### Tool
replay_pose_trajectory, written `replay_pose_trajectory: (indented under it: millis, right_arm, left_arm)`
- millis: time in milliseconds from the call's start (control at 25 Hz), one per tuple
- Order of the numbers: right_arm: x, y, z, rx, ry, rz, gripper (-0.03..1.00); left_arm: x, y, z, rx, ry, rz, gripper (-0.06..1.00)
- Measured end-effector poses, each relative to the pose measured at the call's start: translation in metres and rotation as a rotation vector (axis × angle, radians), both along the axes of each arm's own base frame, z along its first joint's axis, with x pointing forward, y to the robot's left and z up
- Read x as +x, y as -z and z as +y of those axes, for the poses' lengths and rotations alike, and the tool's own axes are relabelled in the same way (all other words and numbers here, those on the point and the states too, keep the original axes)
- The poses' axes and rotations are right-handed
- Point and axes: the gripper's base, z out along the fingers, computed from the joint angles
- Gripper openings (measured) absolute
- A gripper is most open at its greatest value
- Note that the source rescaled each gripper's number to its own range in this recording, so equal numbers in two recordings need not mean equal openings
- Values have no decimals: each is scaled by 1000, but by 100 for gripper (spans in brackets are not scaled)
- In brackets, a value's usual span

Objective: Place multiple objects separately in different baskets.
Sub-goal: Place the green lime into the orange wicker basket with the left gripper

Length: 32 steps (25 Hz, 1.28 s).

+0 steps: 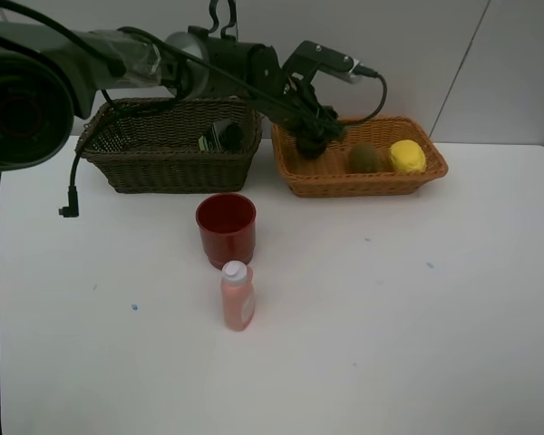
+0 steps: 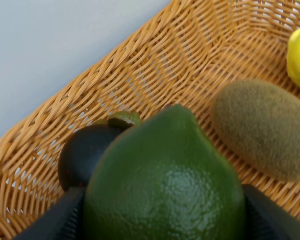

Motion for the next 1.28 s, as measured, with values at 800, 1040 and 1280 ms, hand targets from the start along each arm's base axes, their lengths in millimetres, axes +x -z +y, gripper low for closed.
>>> replay_pose_trajectory:
  millis: [800, 1040, 1280]
  right_arm:
    - [0, 0, 0, 0, 0, 0, 99]
    - [0, 0, 0, 0, 0, 0, 99]
    - [0, 0, 0, 0, 0, 0, 99]
  left_arm:
    - [1, -1, 0, -19, -13, 2, 95]
    - [-6, -14, 3, 17, 1, 61, 95]
    - [-31, -66, 20, 150, 49, 178, 95]
